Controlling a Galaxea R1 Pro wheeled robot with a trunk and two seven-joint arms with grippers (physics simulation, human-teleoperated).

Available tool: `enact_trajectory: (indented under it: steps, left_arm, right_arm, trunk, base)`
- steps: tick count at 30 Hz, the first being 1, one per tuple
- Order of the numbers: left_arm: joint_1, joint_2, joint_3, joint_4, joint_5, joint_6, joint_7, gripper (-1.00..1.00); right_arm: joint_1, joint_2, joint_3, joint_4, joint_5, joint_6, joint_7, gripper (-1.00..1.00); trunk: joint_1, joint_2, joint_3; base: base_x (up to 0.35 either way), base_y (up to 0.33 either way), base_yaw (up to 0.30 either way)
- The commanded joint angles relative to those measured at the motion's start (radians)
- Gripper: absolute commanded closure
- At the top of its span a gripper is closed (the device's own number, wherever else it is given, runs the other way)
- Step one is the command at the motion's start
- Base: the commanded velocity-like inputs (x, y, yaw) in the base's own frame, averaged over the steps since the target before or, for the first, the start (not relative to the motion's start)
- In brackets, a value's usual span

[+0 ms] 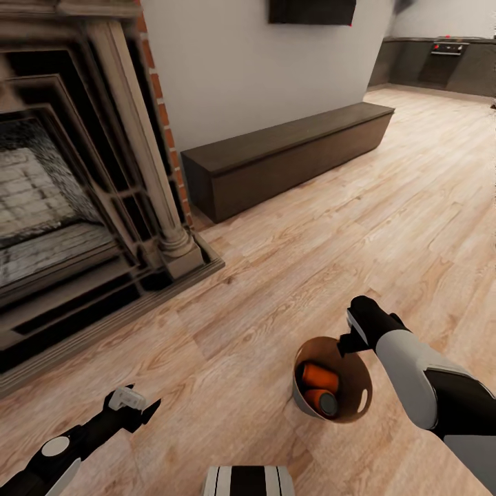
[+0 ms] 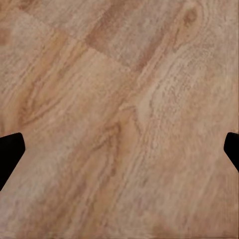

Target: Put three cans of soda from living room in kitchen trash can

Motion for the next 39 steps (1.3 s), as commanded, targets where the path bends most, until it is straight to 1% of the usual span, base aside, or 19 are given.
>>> enact_trajectory:
  steps: [1,6,35,39]
  left_arm:
    - [0.000,-0.001,0.000,0.005,0.000,0.000,0.000,-1.00]
    - [0.000,-0.005,0.000,0.021,0.001,0.001,0.002,-1.00]
    - [0.000,-0.007,0.000,0.027,0.000,0.011,0.002,-1.00]
    - [-0.001,-0.007,0.000,0.039,0.000,0.012,0.003,-1.00]
  right_arm:
    - [0.001,0.000,0.000,0.000,0.000,0.000,0.000,-1.00]
    - [0.019,0.001,0.000,-0.001,-0.001,0.000,0.000,-1.00]
    - [0.036,-0.001,-0.001,-0.001,-0.001,0.000,0.001,-1.00]
    - [0.042,-0.001,-0.001,-0.001,-0.001,0.000,0.000,-1.00]
  trunk:
    - [0.000,0.000,0.004]
    - [-0.003,0.001,0.023]
    - [-0.016,0.008,0.135]
    - [-0.017,0.009,0.151]
  base:
    - [0.000,0.000,0.000]
    - [0.000,0.000,0.000]
    - [0.000,0.000,0.000]
    - [0.000,0.000,0.000]
